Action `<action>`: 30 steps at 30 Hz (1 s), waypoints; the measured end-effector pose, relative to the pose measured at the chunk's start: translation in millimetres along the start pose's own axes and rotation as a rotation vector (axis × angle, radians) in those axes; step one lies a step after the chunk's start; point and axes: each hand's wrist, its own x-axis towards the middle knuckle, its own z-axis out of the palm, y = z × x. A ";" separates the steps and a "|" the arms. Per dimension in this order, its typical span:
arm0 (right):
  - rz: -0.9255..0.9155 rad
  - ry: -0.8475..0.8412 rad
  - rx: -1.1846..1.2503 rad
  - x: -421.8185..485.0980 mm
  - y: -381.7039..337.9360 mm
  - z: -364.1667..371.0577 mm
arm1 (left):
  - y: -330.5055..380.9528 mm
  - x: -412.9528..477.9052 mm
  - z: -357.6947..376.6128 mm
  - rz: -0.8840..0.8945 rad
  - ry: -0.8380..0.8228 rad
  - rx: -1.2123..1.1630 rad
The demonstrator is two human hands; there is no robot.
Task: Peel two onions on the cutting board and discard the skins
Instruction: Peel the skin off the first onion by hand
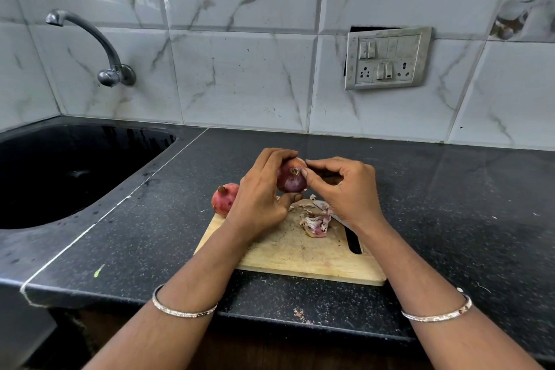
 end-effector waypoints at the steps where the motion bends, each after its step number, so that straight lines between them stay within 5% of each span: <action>1: 0.002 0.000 0.000 0.1 0.5 0.0 | -0.2 0.1 -0.2 0.000 0.000 0.000; 19: -0.232 0.034 -0.291 -3.1 2.4 3.2 | -0.1 -1.0 1.3 -0.005 -0.026 -0.001; 30: -0.150 0.085 -0.285 -1.4 -0.4 2.9 | 2.1 -0.4 3.2 -0.041 -0.044 -0.072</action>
